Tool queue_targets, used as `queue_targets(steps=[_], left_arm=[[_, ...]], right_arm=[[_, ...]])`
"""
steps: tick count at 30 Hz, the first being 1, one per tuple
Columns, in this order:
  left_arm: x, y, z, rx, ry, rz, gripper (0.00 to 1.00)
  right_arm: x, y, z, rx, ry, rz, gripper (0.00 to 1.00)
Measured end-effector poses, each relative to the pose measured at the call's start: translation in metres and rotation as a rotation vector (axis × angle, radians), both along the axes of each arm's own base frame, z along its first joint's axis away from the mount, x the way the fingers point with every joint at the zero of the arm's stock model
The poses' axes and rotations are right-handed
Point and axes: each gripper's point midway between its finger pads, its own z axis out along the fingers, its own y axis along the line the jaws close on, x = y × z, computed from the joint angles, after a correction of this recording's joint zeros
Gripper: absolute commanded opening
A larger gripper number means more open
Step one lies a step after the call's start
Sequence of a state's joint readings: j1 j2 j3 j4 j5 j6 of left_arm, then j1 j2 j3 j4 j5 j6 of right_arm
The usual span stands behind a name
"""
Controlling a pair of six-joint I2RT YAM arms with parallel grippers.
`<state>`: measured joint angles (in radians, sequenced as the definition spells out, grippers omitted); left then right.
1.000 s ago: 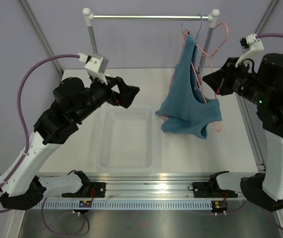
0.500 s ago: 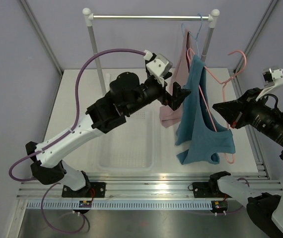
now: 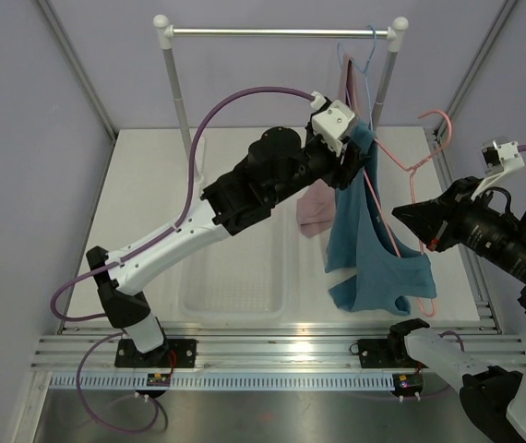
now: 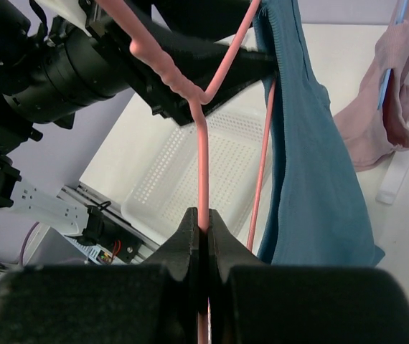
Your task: Remove the tank top from the hanger
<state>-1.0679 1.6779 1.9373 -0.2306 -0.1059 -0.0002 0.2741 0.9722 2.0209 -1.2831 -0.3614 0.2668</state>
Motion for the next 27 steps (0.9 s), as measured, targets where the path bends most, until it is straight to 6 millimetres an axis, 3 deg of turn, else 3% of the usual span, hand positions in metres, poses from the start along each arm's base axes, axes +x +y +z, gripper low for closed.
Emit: queue_targets(steps=[2, 3, 5, 6, 9, 14, 19, 23, 27], left_arm=[[0.002, 0.000, -0.002, 0.005, -0.001, 0.006, 0.43], [0.003, 0.000, -0.001, 0.006, -0.004, 0.010, 0.31], [0.005, 0.000, 0.000, 0.008, -0.012, 0.023, 0.24], [0.007, 0.001, 0.001, 0.009, -0.016, 0.033, 0.14], [0.014, 0.004, 0.001, 0.013, -0.021, 0.081, 0.00], [0.040, 0.026, -0.002, 0.008, -0.002, 0.275, 0.00], [0.079, 0.053, 0.000, -0.042, 0.077, 0.472, 0.00], [0.105, 0.064, -0.002, -0.090, 0.151, 0.530, 0.00], [0.102, 0.056, -0.014, -0.092, 0.217, 0.472, 0.00]], right_arm=[[0.000, 0.000, -0.005, -0.004, 0.012, 0.000, 0.00], [0.000, 0.000, -0.008, -0.006, 0.019, -0.001, 0.00], [0.002, 0.000, -0.011, -0.009, 0.031, -0.001, 0.00], [0.003, 0.000, -0.013, -0.012, 0.037, -0.002, 0.00], [0.005, -0.001, -0.018, -0.019, 0.045, -0.009, 0.00], [0.002, -0.004, -0.037, -0.063, 0.051, -0.004, 0.00], [-0.018, -0.009, -0.060, -0.101, 0.030, 0.025, 0.00], [-0.042, -0.017, -0.045, -0.080, -0.109, 0.018, 0.00], [-0.053, -0.025, -0.030, -0.042, -0.258, -0.017, 0.00]])
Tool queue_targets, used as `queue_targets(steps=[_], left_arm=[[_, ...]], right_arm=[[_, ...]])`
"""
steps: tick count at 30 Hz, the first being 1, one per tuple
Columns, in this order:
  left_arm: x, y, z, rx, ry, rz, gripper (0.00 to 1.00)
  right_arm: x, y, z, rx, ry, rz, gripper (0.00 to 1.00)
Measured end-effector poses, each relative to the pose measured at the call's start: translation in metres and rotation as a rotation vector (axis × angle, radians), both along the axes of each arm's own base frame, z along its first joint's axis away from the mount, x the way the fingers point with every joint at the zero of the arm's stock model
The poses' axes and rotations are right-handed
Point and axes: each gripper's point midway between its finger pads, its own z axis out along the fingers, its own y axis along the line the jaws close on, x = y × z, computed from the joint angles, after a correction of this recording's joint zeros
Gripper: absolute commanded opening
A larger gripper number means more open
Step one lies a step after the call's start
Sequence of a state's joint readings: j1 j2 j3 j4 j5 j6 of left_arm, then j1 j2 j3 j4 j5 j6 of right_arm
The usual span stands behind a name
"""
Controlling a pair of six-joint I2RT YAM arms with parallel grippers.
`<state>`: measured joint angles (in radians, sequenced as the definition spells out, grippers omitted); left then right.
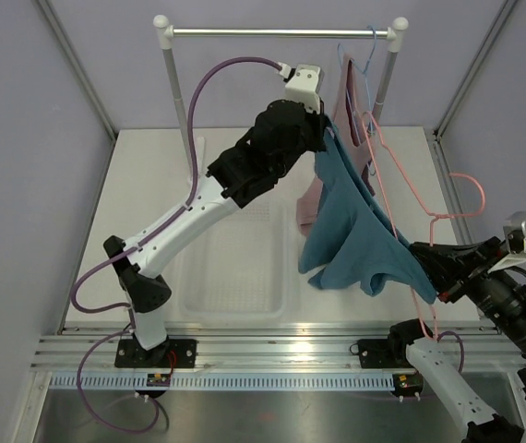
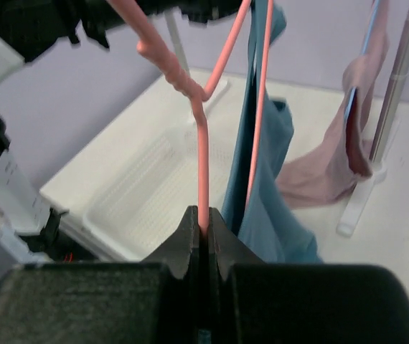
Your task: Remove the tank top from the hanger
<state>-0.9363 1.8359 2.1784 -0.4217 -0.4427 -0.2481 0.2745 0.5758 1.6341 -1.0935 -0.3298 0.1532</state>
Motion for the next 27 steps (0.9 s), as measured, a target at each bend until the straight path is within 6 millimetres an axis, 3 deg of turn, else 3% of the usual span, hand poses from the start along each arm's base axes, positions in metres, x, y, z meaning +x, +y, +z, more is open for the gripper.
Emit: queue_targets(steps=[2, 4, 6, 9, 13, 18, 21, 23, 24, 26, 27], left_arm=[[-0.010, -0.013, -0.012, -0.008, 0.023, -0.082, 0.00], [-0.029, -0.025, -0.036, 0.007, 0.054, -0.196, 0.00], [-0.052, -0.036, -0.061, 0.024, 0.078, -0.311, 0.00], [-0.094, -0.051, -0.099, 0.073, 0.113, -0.486, 0.00], [-0.140, -0.068, -0.129, 0.089, 0.127, -0.634, 0.00], [-0.146, -0.067, -0.159, 0.092, 0.167, -0.642, 0.00], [-0.148, -0.065, -0.179, 0.105, 0.191, -0.640, 0.01], [-0.156, -0.066, -0.191, 0.123, 0.210, -0.650, 0.22], [-0.160, -0.067, -0.195, 0.131, 0.214, -0.657, 0.55], [-0.166, -0.070, -0.195, 0.134, 0.213, -0.660, 0.88], [-0.168, -0.071, -0.195, 0.135, 0.209, -0.659, 0.99]], right_arm=[[0.009, -0.002, 0.001, 0.021, -0.041, -0.031, 0.00], [0.023, -0.001, -0.003, 0.041, -0.062, -0.051, 0.00], [0.045, 0.004, -0.007, 0.072, -0.087, -0.060, 0.14], [0.079, 0.015, -0.008, 0.128, -0.136, -0.058, 0.00], [0.113, 0.022, 0.011, 0.183, -0.197, -0.073, 0.00], [0.130, 0.024, 0.052, 0.199, -0.233, -0.090, 0.00], [0.129, 0.023, 0.057, 0.204, -0.237, -0.089, 0.00], [0.126, 0.022, 0.051, 0.196, -0.200, -0.095, 0.00], [0.126, 0.022, 0.048, 0.188, -0.174, -0.098, 0.00], [0.126, 0.022, 0.045, 0.169, -0.108, -0.103, 0.00], [0.128, 0.022, 0.045, 0.157, -0.076, -0.106, 0.00]])
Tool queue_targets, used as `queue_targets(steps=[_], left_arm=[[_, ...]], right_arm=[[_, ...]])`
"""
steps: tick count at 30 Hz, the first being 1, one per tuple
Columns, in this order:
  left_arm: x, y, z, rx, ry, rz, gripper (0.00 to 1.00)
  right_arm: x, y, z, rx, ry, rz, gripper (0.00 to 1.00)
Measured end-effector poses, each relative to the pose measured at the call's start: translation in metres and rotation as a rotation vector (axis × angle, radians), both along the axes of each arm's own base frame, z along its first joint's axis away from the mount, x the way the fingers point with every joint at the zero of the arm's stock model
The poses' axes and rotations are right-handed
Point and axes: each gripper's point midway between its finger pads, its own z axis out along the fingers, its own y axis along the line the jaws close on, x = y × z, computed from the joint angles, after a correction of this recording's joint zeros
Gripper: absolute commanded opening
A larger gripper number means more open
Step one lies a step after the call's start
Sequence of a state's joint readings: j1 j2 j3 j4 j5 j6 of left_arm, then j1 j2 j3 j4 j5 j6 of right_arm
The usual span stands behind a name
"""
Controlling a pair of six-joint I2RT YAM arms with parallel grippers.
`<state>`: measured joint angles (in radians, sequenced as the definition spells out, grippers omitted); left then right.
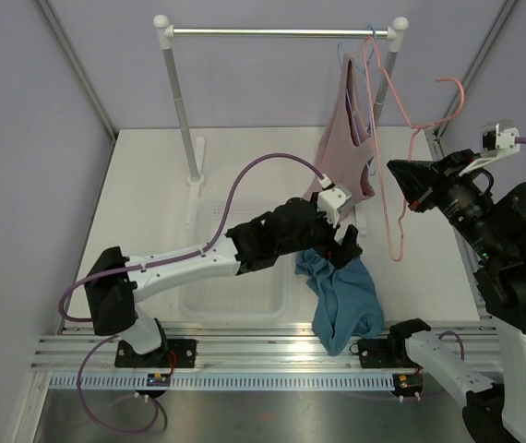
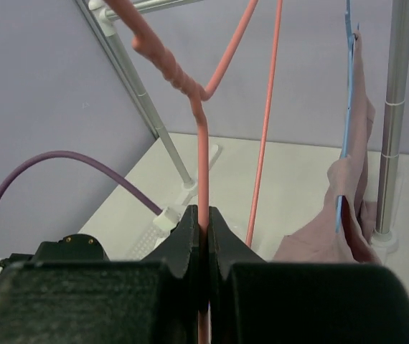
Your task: Remove the tank top from the hanger
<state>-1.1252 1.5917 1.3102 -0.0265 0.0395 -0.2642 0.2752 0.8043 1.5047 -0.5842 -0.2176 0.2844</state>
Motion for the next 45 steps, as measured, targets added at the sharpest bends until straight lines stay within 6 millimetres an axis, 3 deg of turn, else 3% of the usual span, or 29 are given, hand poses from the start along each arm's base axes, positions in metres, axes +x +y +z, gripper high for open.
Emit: queue_targets(steps=[6, 11, 17, 21, 26, 30, 34, 38, 39, 42, 43, 44, 45], left_arm=[[0.008, 0.016, 0.004, 0.028, -0.011, 0.102, 0.99], [0.010, 0.053, 0.034, 0.034, -0.046, 0.220, 0.99], [0.002, 0.104, 0.073, 0.006, -0.072, 0.341, 0.99], [-0.002, 0.135, 0.088, -0.005, -0.073, 0.404, 0.99], [-0.005, 0.161, 0.087, 0.020, -0.074, 0.454, 0.99], [-0.006, 0.169, 0.077, 0.065, -0.070, 0.464, 0.99], [-0.007, 0.172, 0.068, 0.097, -0.066, 0.464, 0.99], [-0.009, 0.172, 0.061, 0.114, -0.063, 0.458, 0.99], [-0.009, 0.172, 0.059, 0.118, -0.063, 0.457, 0.99], [-0.010, 0.171, 0.058, 0.119, -0.062, 0.453, 0.99], [-0.010, 0.171, 0.058, 0.119, -0.061, 0.450, 0.99], [-0.010, 0.170, 0.058, 0.118, -0.060, 0.448, 0.99], [-0.011, 0.169, 0.058, 0.116, -0.060, 0.444, 0.99]], right_arm=[[0.014, 0.000, -0.023, -0.056, 0.201, -0.024, 0.00], [0.042, 0.006, -0.035, -0.096, 0.327, -0.035, 0.00], [0.099, 0.018, -0.037, -0.137, 0.392, -0.050, 0.00], [0.145, 0.028, -0.034, -0.156, 0.401, -0.064, 0.00], [0.197, 0.038, -0.036, -0.172, 0.407, -0.086, 0.00], [0.233, 0.044, -0.044, -0.182, 0.403, -0.107, 0.00], [0.257, 0.048, -0.061, -0.197, 0.425, -0.116, 0.00], [0.266, 0.051, -0.080, -0.211, 0.466, -0.115, 0.01], [0.267, 0.051, -0.084, -0.213, 0.474, -0.114, 0.19], [0.267, 0.052, -0.087, -0.213, 0.484, -0.113, 0.29], [0.267, 0.051, -0.087, -0.212, 0.484, -0.113, 0.34], [0.265, 0.051, -0.084, -0.211, 0.477, -0.112, 0.47], [0.263, 0.051, -0.081, -0.205, 0.474, -0.112, 0.49]])
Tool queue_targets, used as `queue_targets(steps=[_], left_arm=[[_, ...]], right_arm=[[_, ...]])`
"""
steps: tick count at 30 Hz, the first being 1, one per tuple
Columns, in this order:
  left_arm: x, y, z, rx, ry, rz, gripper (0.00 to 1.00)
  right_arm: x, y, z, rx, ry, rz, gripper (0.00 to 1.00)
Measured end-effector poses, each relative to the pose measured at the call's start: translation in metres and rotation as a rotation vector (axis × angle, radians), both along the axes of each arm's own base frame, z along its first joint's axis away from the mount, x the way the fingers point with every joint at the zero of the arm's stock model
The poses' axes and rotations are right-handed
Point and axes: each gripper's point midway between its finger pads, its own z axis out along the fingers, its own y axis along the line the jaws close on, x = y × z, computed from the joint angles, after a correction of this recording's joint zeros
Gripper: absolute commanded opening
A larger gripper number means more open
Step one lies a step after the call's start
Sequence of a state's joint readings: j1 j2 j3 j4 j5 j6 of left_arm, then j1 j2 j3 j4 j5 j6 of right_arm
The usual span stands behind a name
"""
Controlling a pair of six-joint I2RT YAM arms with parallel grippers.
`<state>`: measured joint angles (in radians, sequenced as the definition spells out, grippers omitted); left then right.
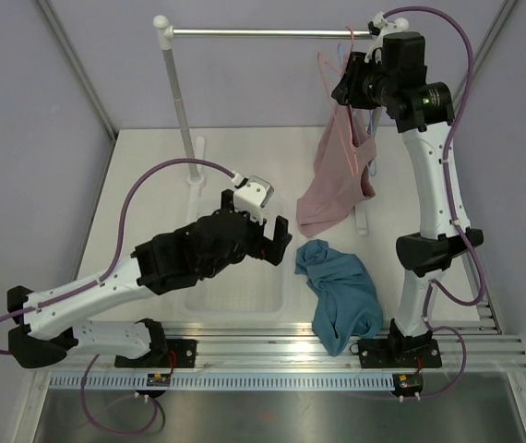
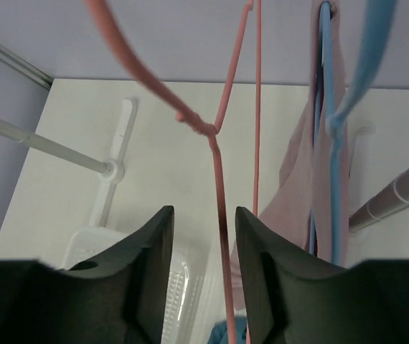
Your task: Remove the tank top from the hanger
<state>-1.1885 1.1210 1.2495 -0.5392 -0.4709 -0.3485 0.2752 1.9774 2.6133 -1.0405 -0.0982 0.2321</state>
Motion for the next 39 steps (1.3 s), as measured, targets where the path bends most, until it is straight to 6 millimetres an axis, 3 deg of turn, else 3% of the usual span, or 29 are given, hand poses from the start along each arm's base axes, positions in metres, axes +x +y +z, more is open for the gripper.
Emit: queue_targets(steps=[3, 8, 13, 17, 23, 26, 30, 33, 34, 36, 37, 38, 39], left_arm=[[-0.002, -0.009, 0.001, -0.013, 0.000, -0.021, 0.99], [-0.007, -0.040, -0.010, -0.012, 0.002, -0.084, 0.99], [-0.021, -0.090, -0.051, 0.073, 0.023, -0.186, 0.99], [-0.035, -0.130, -0.094, 0.153, 0.050, -0.281, 0.99], [-0.050, -0.179, -0.154, 0.236, 0.104, -0.386, 0.99], [-0.050, -0.197, -0.185, 0.272, 0.134, -0.403, 0.99], [-0.049, -0.207, -0.231, 0.337, 0.176, -0.401, 0.98], [-0.050, -0.212, -0.263, 0.381, 0.214, -0.397, 0.80], [-0.051, -0.212, -0.273, 0.392, 0.227, -0.396, 0.60], [-0.052, -0.212, -0.288, 0.407, 0.246, -0.389, 0.38], [-0.052, -0.215, -0.286, 0.392, 0.245, -0.389, 0.27], [-0.052, -0.217, -0.284, 0.379, 0.246, -0.390, 0.06], [-0.052, -0.219, -0.283, 0.368, 0.249, -0.391, 0.00]], right_arm=[[-0.011, -0.003, 0.016, 0.006, -0.034, 0.001, 0.54], [-0.052, -0.016, 0.066, 0.023, -0.141, 0.004, 0.99], [-0.125, -0.042, 0.105, 0.022, -0.240, -0.017, 1.00], [-0.195, -0.067, 0.103, 0.025, -0.275, -0.046, 0.99], [-0.281, -0.091, 0.085, 0.053, -0.333, -0.052, 1.00], [-0.305, -0.096, 0.079, 0.063, -0.355, -0.042, 0.99], [-0.315, -0.094, 0.067, 0.066, -0.344, -0.016, 1.00], [-0.319, -0.092, 0.057, 0.065, -0.321, 0.003, 0.99], [-0.320, -0.092, 0.055, 0.065, -0.316, 0.005, 1.00], [-0.323, -0.092, 0.055, 0.066, -0.322, 0.006, 0.99], [-0.325, -0.093, 0.055, 0.067, -0.325, 0.006, 1.00], [-0.326, -0.093, 0.056, 0.068, -0.329, 0.005, 0.99], [-0.327, -0.094, 0.057, 0.068, -0.333, 0.005, 1.00]])
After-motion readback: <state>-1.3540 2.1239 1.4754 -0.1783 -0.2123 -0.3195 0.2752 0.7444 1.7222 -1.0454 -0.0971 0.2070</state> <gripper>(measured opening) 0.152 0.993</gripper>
